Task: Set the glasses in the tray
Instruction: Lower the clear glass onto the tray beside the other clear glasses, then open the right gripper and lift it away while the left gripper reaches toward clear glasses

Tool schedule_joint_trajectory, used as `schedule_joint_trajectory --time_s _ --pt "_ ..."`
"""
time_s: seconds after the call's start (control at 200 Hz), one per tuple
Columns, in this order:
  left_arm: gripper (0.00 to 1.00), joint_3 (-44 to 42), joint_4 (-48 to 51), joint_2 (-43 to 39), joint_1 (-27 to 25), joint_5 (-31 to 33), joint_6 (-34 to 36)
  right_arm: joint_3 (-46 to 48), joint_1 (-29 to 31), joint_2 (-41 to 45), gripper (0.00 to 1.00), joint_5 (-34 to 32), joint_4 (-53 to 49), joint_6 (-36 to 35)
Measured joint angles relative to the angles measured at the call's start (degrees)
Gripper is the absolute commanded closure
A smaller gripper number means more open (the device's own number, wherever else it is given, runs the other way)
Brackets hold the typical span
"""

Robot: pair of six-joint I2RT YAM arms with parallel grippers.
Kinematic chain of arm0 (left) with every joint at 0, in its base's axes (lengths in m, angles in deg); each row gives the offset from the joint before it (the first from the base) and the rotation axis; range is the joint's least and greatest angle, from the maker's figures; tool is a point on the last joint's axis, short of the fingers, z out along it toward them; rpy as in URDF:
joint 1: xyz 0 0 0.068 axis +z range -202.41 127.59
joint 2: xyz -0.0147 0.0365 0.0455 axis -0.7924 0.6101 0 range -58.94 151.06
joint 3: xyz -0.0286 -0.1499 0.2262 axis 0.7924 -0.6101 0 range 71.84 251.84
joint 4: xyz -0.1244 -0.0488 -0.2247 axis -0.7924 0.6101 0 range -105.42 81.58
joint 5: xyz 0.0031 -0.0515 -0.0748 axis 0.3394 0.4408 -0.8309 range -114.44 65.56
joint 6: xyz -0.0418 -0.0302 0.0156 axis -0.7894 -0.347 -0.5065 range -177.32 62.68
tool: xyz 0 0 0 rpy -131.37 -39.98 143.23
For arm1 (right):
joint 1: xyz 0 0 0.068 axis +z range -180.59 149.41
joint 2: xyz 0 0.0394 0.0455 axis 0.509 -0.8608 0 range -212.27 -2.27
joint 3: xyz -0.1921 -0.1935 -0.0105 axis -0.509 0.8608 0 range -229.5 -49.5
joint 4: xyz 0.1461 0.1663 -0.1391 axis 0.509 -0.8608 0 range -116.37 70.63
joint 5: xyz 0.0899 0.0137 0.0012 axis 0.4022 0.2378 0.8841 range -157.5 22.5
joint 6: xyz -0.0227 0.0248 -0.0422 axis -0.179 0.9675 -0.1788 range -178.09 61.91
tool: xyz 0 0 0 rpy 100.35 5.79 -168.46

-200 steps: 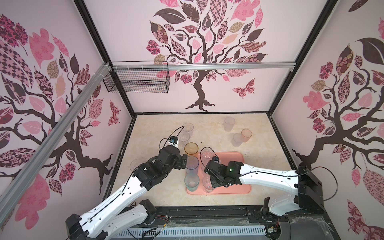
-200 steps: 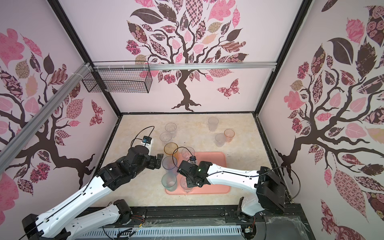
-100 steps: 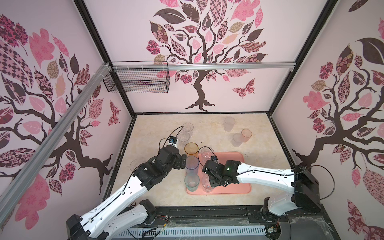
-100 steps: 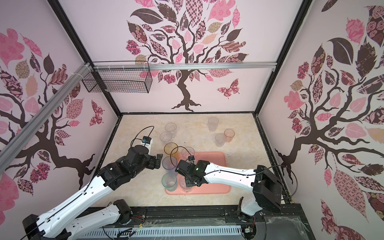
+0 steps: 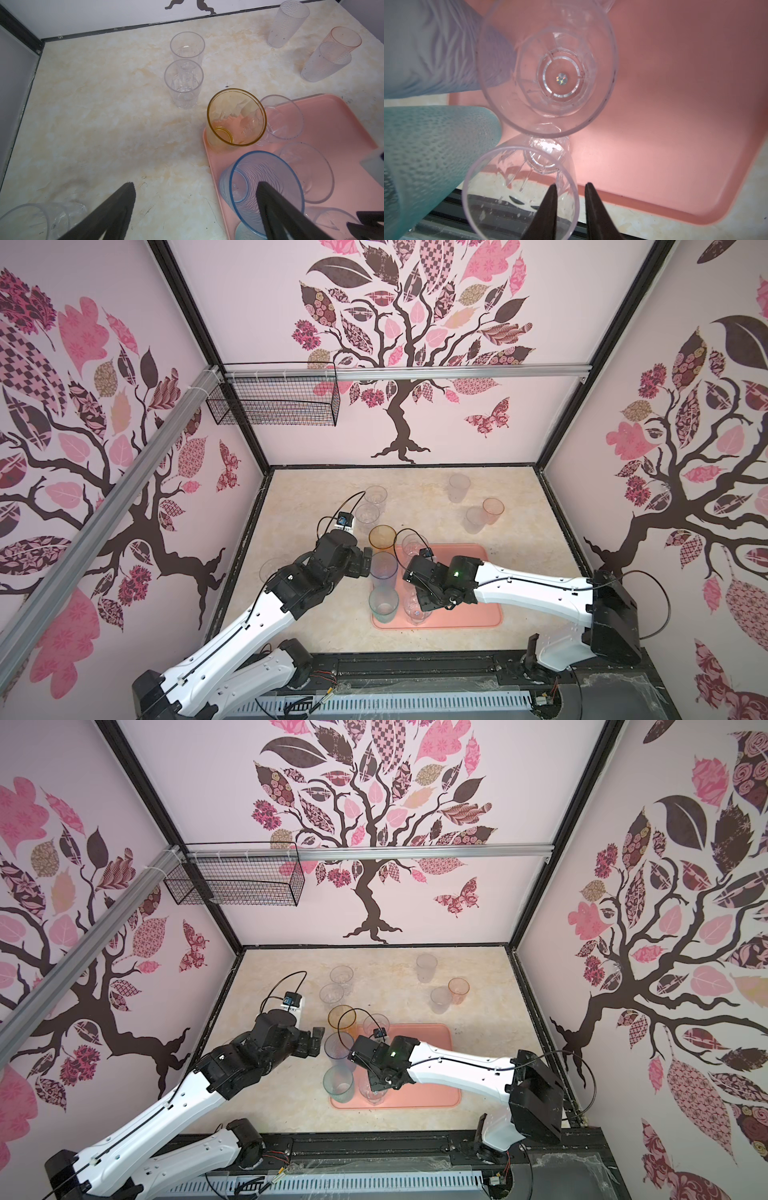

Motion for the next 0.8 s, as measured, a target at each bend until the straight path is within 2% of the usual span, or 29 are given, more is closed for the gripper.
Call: schedule_joint_trajectory --time_s 0.235,0.335,0.44,0.585,0.8 --pt "0.05 0.3 1.0 0.0 7.1 -1.7 1.7 -4.3 -4.6 2.0 0.6 0.2 -3.0 -5.4" --pt "0.05 1.2 1.6 0.5 10.2 -3.8 2.4 -4.7 -8.6 4.3 0.56 0.9 -2.9 -8.5" --pt "0.08 2.8 1.4 2.3 15.7 -8.4 2.5 -6.4 -14.2 5.2 0.51 1.8 -2.3 -11.8" --pt "0.08 5.8 0.5 7.8 24.2 -15.4 2.0 -8.3 -19.9 4.3 0.45 1.9 0.6 -15.6" --pt "0.14 13.7 -1.2 20.0 29.1 -24.5 -0.6 -10.3 -22.8 -0.3 0.42 2.3 5.9 -19.2"
